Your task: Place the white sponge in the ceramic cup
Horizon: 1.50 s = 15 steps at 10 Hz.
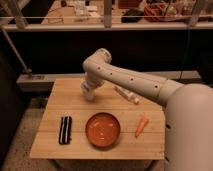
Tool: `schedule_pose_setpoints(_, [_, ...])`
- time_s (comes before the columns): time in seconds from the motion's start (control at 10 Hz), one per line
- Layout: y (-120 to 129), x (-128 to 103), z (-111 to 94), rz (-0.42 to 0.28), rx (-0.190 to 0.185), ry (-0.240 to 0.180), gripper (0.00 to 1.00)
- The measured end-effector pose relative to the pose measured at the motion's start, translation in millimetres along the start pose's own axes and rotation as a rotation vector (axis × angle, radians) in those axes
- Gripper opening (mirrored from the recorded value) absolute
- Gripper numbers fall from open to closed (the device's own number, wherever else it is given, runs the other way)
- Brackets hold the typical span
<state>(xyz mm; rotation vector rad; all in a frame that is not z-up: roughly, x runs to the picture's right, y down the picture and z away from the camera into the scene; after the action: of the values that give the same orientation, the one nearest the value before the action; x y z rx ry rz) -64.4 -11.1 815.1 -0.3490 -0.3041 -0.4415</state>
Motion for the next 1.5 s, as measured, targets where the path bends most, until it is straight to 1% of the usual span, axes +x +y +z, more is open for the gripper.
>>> schedule_pose_setpoints(0.6, [-1.3, 2.7, 0.7, -0.007, 0.011, -0.005, 0.07])
schedule_pose_setpoints(0.7, [-1.5, 3.7, 1.2, -0.008, 0.013, -0.005, 0.13])
schedule_pose_setpoints(0.8, [-2.2, 3.7, 1.4, -0.01, 0.015, -0.006, 0.17])
schedule_pose_setpoints(0.9, [-3.1, 3.9, 1.2, -0.013, 0.016, -0.006, 0.18])
schedule_pose_setpoints(1.5, [-4.9, 8.7, 1.5, -0.02, 0.024, -0.006, 0.18])
